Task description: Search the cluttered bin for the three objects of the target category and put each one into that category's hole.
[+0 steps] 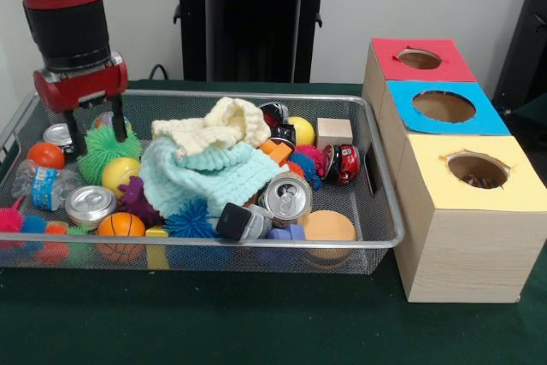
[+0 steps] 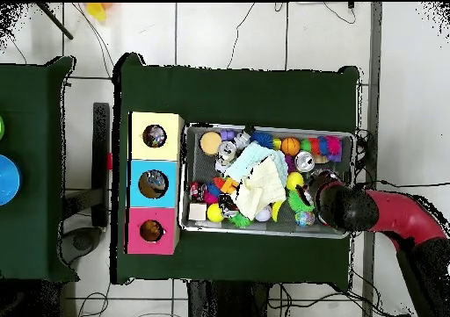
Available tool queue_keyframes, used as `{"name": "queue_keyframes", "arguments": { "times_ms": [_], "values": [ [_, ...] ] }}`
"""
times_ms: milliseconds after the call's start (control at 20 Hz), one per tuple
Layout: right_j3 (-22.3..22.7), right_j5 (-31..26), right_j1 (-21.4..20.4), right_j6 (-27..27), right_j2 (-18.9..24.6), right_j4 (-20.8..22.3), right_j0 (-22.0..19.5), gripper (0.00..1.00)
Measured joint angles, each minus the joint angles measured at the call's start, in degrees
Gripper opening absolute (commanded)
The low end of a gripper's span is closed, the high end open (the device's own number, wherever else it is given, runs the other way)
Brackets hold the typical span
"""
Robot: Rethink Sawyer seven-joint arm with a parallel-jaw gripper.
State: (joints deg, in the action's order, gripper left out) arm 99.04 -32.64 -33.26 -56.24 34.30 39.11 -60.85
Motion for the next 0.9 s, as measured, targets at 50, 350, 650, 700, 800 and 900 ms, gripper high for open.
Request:
{"name": "queue_keyframes", "arguments": {
  "times_ms": [50,350,650,700,800,900],
  "values": [
    [0.85,0.57,-1.06,-0.91,-0.81,-0.79,0.39,1.00],
    [5.48,5.39,-5.36,-7.57,-6.50,-4.98,3.82,1.00],
    [8.99,13.04,-5.19,-15.30,-11.82,-8.26,8.49,1.00],
    [9.56,13.70,-5.08,-16.29,-12.37,-8.79,9.15,1.00],
    [10.37,14.36,-4.66,-17.96,-13.51,-9.86,10.47,1.00],
    [10.67,14.43,-4.06,-18.97,-14.40,-10.41,11.41,1.00]
  ]
}}
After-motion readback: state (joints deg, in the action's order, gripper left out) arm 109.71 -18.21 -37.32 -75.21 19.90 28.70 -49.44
